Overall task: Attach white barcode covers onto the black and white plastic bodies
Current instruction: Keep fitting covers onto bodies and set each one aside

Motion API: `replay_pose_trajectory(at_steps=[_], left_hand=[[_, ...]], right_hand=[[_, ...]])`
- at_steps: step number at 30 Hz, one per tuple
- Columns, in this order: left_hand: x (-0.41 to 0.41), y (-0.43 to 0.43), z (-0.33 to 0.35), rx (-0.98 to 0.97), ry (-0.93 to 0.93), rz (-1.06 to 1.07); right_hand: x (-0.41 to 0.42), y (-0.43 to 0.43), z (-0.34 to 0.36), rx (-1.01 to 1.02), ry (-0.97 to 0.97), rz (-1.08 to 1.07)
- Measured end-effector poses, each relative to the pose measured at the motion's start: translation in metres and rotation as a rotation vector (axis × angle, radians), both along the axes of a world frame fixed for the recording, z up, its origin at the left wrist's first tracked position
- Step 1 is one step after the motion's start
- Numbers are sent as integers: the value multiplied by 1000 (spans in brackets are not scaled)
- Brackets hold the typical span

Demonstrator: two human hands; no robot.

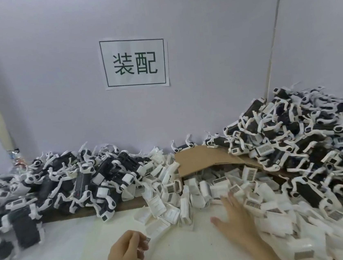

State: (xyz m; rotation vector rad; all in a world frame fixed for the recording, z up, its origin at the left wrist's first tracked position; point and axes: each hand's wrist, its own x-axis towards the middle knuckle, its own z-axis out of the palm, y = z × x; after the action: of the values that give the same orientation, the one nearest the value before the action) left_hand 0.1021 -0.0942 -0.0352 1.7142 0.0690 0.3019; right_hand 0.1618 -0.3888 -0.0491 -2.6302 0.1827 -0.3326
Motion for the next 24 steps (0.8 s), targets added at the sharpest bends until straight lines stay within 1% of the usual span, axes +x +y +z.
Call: replay_pose_trajectory(at_steps=[1, 2, 4, 7, 11, 13, 14, 16, 19, 22, 24], left_hand=[[-1, -1, -1, 8, 4, -3], [-1, -2, -2, 21, 5, -7], [-4, -4, -2, 44, 3, -13], [-6, -5, -1, 78, -21, 9], [0, 1, 4, 69, -46, 117], [8, 6, 5, 123, -31, 161], [14, 9, 4, 182, -25, 173], [31, 20, 1, 370, -9, 216], [62, 47, -3, 664, 41, 287], [93, 68, -7, 796, 180, 260], [108, 72, -11, 831, 240, 255]], right_hand=[[-2, 3, -6, -73, 11, 27], [-4, 5, -9, -97, -2, 42], [-7, 9, -7, -58, -31, 37], [-9, 10, -3, -55, -68, 41], [-14, 11, 1, 154, -174, 78], [-16, 13, 3, 188, -228, 84], [-16, 13, 4, 192, -256, 91], [-16, 13, 3, 205, -272, 108], [-15, 14, 0, 205, -209, 139], [-13, 15, 0, 167, -205, 115], [-12, 12, 0, 107, -214, 54]])
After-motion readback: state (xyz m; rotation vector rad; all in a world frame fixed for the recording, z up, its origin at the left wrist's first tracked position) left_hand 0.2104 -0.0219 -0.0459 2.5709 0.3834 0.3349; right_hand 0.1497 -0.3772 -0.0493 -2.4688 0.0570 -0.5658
